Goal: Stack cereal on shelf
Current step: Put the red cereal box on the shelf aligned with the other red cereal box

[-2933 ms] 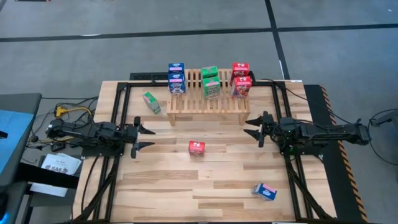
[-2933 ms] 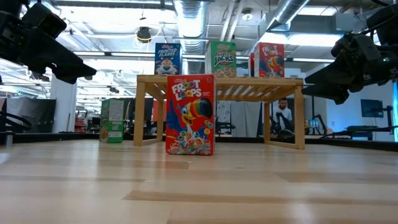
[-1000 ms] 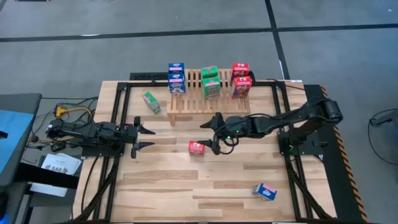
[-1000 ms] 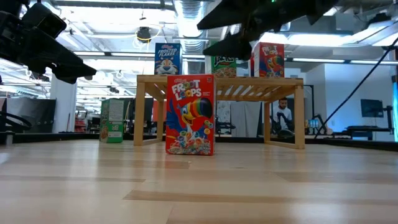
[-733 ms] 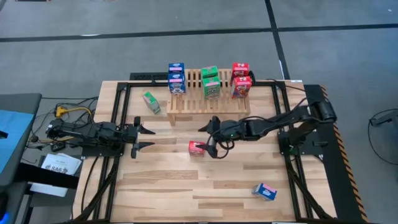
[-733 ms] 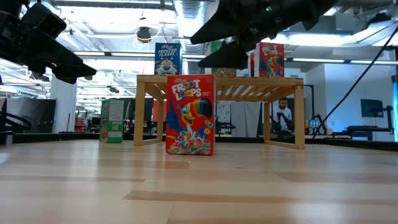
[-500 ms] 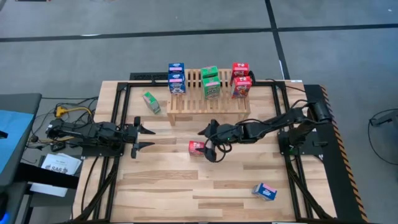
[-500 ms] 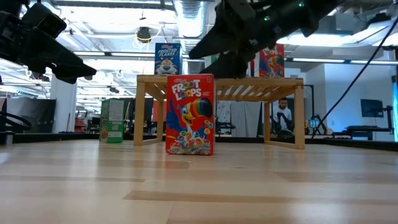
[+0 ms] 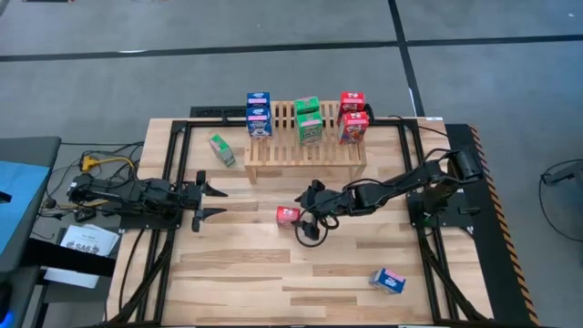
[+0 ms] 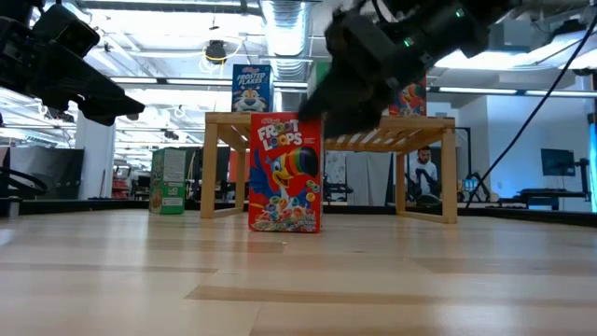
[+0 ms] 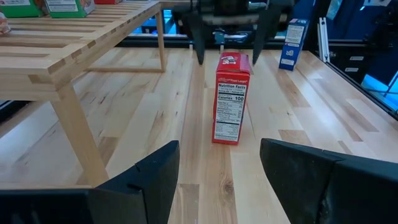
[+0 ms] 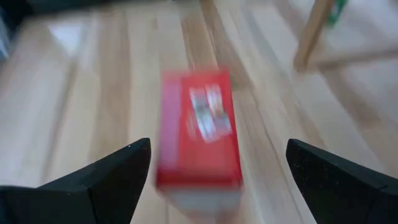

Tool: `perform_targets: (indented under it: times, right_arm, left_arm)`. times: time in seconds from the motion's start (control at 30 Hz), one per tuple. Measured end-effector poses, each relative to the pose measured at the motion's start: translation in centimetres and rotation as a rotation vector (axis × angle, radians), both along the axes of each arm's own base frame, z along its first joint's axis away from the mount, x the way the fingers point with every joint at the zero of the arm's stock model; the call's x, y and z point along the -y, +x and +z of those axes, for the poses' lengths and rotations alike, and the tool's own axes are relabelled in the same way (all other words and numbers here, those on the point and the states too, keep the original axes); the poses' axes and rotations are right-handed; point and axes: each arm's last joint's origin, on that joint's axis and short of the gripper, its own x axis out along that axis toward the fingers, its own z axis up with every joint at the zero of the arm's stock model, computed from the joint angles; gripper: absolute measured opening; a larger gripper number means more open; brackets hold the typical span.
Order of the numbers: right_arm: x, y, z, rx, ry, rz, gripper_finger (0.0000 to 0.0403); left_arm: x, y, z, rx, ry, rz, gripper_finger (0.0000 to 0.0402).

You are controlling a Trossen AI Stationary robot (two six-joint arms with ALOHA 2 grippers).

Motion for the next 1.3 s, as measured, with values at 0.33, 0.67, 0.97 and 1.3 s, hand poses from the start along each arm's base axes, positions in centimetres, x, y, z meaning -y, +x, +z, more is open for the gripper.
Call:
perform_targets:
  times: [0.33, 0.67, 0.97, 1.3]
  right_arm:
    - [-0.4, 1.2, -1.3, -0.043, -0.004, 0.014, 0.0396]
    - [-0.3, 1.1, -1.5, -0.072, 0.013, 0.004, 0.0307]
    - [-0.4, 1.0, -1.6, -0.088, 0.018, 0.009, 0.0229]
    - [-0.4, 0.7, -1.1, -0.097, 0.030, 0.029, 0.0191]
  left_arm:
    - [0.0, 0.0, 0.0, 0.001, 0.000, 0.000, 0.0214]
    - [0.0, 0.0, 0.0, 0.002, 0.000, 0.000, 0.0214]
    - [0.0, 0.0, 0.0, 0.002, 0.000, 0.000, 0.0214]
    - [0.0, 0.0, 0.0, 0.003, -0.001, -0.001, 0.0214]
